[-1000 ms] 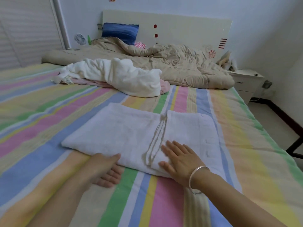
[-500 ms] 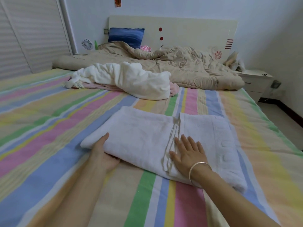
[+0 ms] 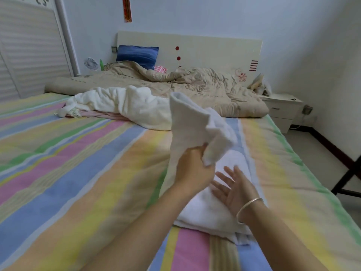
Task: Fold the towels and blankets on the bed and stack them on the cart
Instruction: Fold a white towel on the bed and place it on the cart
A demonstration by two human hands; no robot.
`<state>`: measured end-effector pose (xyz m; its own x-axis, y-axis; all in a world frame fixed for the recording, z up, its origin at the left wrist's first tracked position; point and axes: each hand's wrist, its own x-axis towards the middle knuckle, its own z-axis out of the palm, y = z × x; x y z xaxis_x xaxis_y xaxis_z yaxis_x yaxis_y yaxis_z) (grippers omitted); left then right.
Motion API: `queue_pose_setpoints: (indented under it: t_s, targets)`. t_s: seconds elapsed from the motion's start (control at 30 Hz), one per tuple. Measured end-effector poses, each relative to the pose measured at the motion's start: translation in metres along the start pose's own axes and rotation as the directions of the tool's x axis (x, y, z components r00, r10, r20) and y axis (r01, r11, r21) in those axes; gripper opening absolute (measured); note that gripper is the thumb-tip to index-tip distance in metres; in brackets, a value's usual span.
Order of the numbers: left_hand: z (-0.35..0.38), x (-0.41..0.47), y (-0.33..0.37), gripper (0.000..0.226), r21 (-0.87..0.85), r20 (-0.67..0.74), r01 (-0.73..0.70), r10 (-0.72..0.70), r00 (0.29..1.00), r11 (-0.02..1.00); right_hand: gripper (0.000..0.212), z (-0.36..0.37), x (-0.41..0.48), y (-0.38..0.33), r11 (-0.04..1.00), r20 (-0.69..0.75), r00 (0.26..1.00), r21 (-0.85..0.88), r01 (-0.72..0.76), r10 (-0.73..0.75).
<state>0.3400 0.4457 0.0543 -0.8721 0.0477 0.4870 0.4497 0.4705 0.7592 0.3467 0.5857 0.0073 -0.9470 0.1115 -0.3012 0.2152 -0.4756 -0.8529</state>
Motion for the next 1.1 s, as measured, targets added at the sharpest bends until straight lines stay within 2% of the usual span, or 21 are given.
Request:
queue_pose_setpoints:
  t_s: [0.07,0.13,0.17,0.23,0.33,0.4,0.47,0.53,0.6,0.67,0.7,0.73,0.77,0.8,0.83,0.87,0.9,0.93,1.0,1.07,1.1]
  targets:
    - [0.022,-0.017,-0.002,0.027,0.196,0.299,-0.295,0.23,0.926,0.935,0.065,-0.032,-0.002,-0.026,0.972,-0.016,0.992,0.201,-0.121,0.127]
    - [0.035,-0.032,-0.017,0.043,0.328,0.574,-0.498,0.25,0.78,0.802,0.079,-0.06,-0.001,-0.041,0.965,-0.04,0.98,0.19,-0.182,0.193]
    - [0.04,-0.039,-0.024,0.051,0.331,0.648,-0.554,0.242,0.722,0.764,0.08,-0.071,0.0,-0.044,0.97,-0.077,0.974,0.14,-0.199,0.211]
    - [0.043,-0.049,-0.033,0.073,0.338,0.695,-0.575,0.214,0.686,0.745,0.079,-0.083,0.003,-0.044,0.974,-0.137,0.964,0.032,-0.225,0.227]
    - [0.037,-0.053,-0.031,0.086,0.369,0.713,-0.533,0.136,0.688,0.762,0.052,-0.069,0.007,-0.044,0.957,-0.189,0.968,-0.204,-0.206,0.168]
    - [0.029,-0.057,-0.027,0.092,0.339,0.712,-0.46,0.095,0.695,0.821,0.049,-0.055,0.01,-0.044,0.912,-0.244,0.968,-0.383,-0.149,0.055]
    - [0.019,-0.06,-0.028,0.085,0.259,0.608,-0.33,0.112,0.786,0.908,0.048,-0.046,0.015,-0.045,0.867,-0.269,0.96,-0.494,-0.068,-0.078]
    - [0.007,-0.062,-0.035,0.063,0.174,0.384,-0.25,0.168,0.908,0.952,0.036,-0.044,0.02,-0.049,0.787,-0.253,0.947,-0.617,-0.001,-0.198]
    - [-0.008,-0.067,-0.045,0.04,0.172,0.097,-0.181,0.167,0.981,0.968,0.035,-0.05,0.022,-0.051,0.708,-0.248,0.935,-0.706,0.005,-0.253]
    - [-0.028,-0.082,-0.057,0.02,0.181,-0.185,0.091,-0.057,0.981,0.979,0.048,-0.055,0.02,-0.046,0.7,-0.278,0.945,-0.71,-0.081,-0.172]
    - [-0.036,-0.087,-0.059,0.019,0.117,-0.295,0.274,-0.231,0.927,0.955,0.057,-0.057,0.019,-0.044,0.678,-0.285,0.952,-0.723,-0.135,-0.115]
    - [-0.043,-0.095,-0.061,0.028,0.009,-0.32,0.446,-0.42,0.849,0.895,0.067,-0.06,0.017,-0.04,0.656,-0.283,0.958,-0.731,-0.186,-0.044]
    - [-0.047,-0.101,-0.059,0.041,-0.118,-0.237,0.598,-0.607,0.758,0.793,0.073,-0.06,0.015,-0.039,0.645,-0.303,0.953,-0.731,-0.224,-0.012]
    - [-0.047,-0.108,-0.054,0.053,-0.223,-0.052,0.741,-0.767,0.64,0.633,0.074,-0.06,0.012,-0.038,0.659,-0.32,0.947,-0.708,-0.253,0.019]
    - [-0.045,-0.114,-0.048,0.063,-0.266,0.176,0.852,-0.847,0.502,0.45,0.07,-0.06,0.009,-0.038,0.675,-0.334,0.942,-0.685,-0.273,0.042]
    - [-0.041,-0.117,-0.041,0.073,-0.257,0.373,0.919,-0.847,0.38,0.299,0.066,-0.061,0.007,-0.039,0.68,-0.332,0.941,-0.677,-0.282,0.06]
    - [-0.036,-0.119,-0.038,0.082,-0.26,0.512,0.947,-0.804,0.302,0.19,0.063,-0.062,0.003,-0.039,0.68,-0.324,0.943,-0.674,-0.289,0.08]
    - [-0.03,-0.118,-0.036,0.09,-0.292,0.595,0.95,-0.756,0.272,0.111,0.061,-0.062,-0.001,-0.039,0.698,-0.307,0.946,-0.656,-0.287,0.1]
    - [-0.021,-0.11,-0.029,0.092,-0.374,0.642,0.927,-0.711,0.288,0.038,0.057,-0.058,-0.015,-0.04,0.77,-0.255,0.96,-0.587,-0.252,0.119]
    - [-0.011,-0.099,-0.025,0.078,-0.471,0.589,0.88,-0.72,0.366,0.062,0.052,-0.051,-0.029,-0.039,0.822,-0.193,0.972,-0.525,-0.22,0.138]
    - [-0.009,-0.095,-0.025,0.074,-0.506,0.537,0.855,-0.734,0.416,0.114,0.049,-0.047,-0.042,-0.038,0.834,-0.155,0.977,-0.511,-0.206,0.146]
